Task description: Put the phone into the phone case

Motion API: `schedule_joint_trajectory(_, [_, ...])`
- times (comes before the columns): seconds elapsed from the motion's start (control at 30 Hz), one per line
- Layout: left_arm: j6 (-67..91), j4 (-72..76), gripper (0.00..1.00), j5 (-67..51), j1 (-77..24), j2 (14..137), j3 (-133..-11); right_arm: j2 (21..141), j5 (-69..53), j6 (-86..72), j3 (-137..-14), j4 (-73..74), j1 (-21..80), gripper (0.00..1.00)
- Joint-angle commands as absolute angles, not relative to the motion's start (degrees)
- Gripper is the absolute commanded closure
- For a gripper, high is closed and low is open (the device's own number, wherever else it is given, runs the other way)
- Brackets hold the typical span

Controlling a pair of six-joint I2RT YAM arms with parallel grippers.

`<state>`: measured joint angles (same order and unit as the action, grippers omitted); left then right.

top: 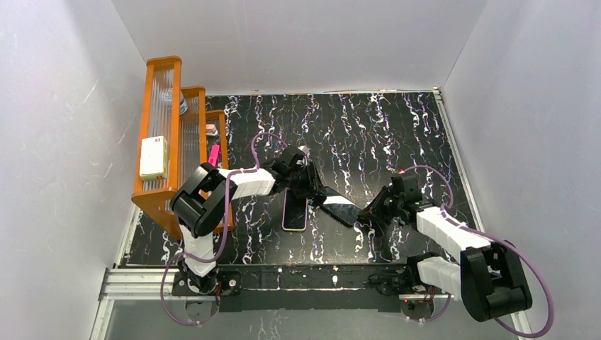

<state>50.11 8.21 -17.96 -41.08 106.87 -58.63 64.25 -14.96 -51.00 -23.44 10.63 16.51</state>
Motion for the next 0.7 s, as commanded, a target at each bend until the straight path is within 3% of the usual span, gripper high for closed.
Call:
schedule_joint_trajectory(0.0, [55.64,7.59,0.57,-31.53,-49.46,107.24,-55.41,59.61,-20.78,-59.02,-20.6,3.19,16.64,0.9])
schedule_joint_trajectory(0.67, [61.52,16.51,0.58,-32.65,-52.51,107.61,-50.83,55.77,-22.04,-76.55,-10.05,-5.62,16.72,0.93])
